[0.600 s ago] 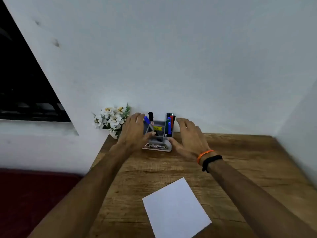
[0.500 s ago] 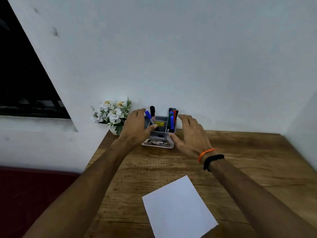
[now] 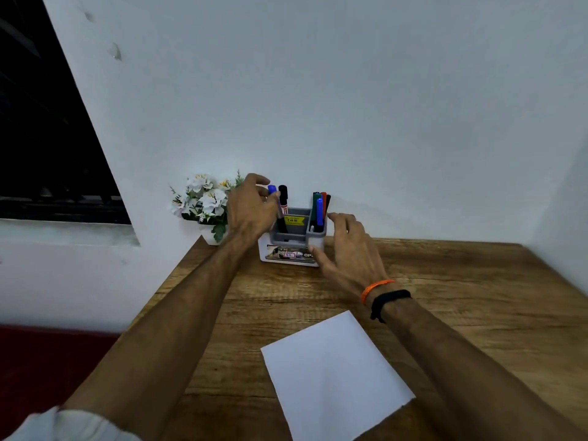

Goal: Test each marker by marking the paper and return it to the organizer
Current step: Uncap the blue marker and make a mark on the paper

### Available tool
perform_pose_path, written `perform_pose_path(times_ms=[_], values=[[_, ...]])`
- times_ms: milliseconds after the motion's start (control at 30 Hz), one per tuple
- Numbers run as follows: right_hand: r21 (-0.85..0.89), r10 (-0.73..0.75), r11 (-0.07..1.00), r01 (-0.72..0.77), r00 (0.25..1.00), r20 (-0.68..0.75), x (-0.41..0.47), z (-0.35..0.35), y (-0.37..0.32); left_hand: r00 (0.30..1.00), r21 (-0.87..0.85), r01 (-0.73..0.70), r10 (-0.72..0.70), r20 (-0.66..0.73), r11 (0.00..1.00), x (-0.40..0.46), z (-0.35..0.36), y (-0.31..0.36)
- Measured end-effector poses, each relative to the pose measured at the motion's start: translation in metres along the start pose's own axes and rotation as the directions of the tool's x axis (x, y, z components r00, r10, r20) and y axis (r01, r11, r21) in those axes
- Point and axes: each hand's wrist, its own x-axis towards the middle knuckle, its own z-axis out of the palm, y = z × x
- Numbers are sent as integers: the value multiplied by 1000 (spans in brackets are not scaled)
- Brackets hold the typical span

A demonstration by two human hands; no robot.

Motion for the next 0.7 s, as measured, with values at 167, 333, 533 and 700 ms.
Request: perform_pose_path(times_ms=[167, 333, 533, 700], values=[[-5, -61, 998, 60, 993, -103, -21, -15, -16, 981, -66, -143, 133, -144, 987, -22, -37, 24], [85, -60, 994, 70, 991, -118, -46, -32, -46, 980, -323, -90, 27, -196, 942, -57, -67, 37], [827, 295, 501, -255, 949, 114, -80, -47, -81, 952, -737, 287, -265, 150, 612, -129, -79, 29], [915, 326, -33, -402, 861, 390, -96, -46, -85, 887, -801, 454, -276, 369, 389, -170, -78, 10]])
